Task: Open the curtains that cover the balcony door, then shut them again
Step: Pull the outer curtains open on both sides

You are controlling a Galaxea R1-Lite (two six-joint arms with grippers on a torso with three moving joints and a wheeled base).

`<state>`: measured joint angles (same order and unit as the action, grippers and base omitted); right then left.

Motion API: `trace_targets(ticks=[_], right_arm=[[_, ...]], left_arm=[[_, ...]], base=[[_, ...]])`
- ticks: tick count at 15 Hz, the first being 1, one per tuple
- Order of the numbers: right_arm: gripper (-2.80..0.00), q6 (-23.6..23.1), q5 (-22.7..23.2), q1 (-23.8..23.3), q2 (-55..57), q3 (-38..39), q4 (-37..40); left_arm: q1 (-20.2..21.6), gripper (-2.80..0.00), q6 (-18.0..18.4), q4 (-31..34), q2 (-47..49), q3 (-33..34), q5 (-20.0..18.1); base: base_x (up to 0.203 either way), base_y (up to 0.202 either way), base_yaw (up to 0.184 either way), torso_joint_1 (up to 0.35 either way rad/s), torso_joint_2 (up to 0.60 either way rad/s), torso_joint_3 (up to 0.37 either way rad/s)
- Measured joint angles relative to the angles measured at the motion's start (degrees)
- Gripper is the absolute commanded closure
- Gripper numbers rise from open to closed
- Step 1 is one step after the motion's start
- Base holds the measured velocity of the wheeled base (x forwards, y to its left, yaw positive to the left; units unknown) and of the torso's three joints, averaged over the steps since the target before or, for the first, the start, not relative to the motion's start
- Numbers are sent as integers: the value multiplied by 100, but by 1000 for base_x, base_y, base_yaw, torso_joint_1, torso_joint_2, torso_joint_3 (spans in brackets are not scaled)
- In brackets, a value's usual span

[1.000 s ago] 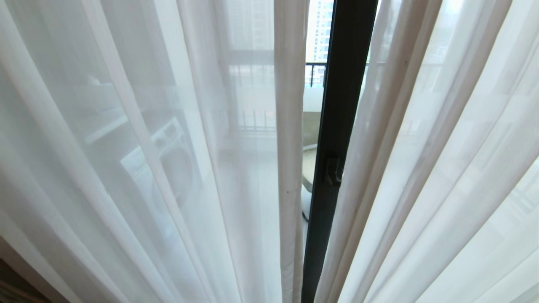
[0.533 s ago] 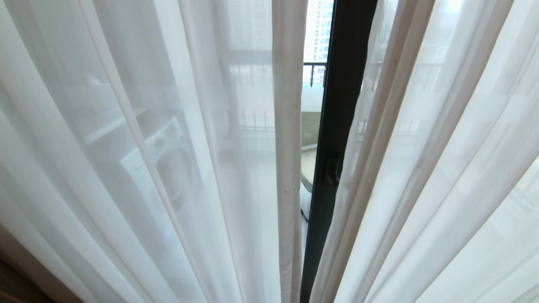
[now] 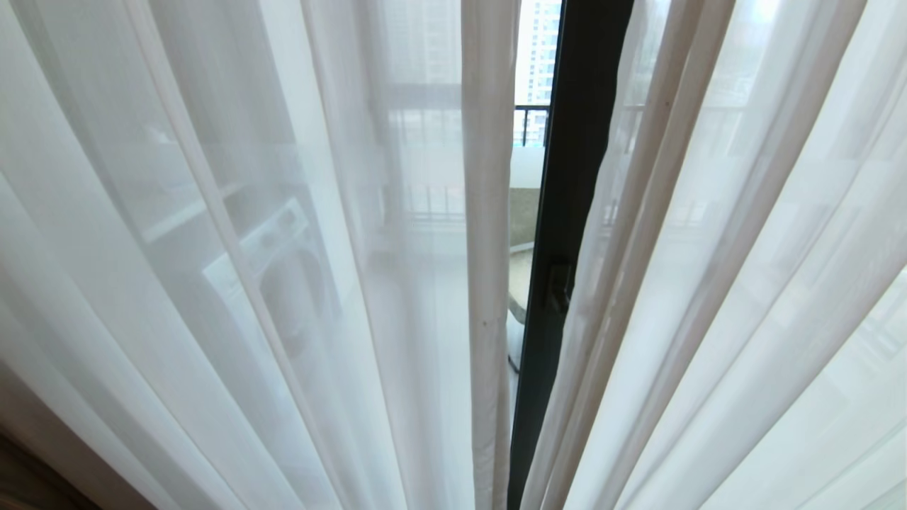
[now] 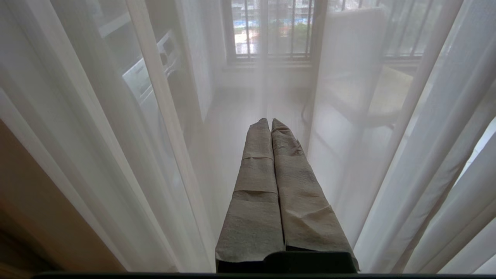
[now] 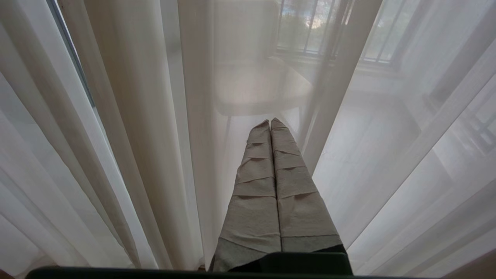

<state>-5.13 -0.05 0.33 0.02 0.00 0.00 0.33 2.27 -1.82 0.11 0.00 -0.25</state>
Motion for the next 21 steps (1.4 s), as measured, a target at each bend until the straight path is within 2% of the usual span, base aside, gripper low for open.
trace_targets(ticks=[9, 17, 19, 21], right_arm=[[0, 17, 2, -1, 0, 0, 1], [0, -173, 99, 0, 0, -10, -60], [0, -172, 248, 0, 0, -149, -49], [0, -167, 648, 0, 26, -513, -10]], left_arm=[[0, 0, 1, 2, 0, 0, -4], [0, 0, 1, 0, 0, 0, 1], [0, 0, -2, 0, 0, 0, -1], [0, 0, 1, 0, 0, 0, -2]], base=[[0, 0, 0, 0, 0, 0], [0, 0, 0, 0, 0, 0], [0, 0, 0, 0, 0, 0], [0, 0, 0, 0, 0, 0]])
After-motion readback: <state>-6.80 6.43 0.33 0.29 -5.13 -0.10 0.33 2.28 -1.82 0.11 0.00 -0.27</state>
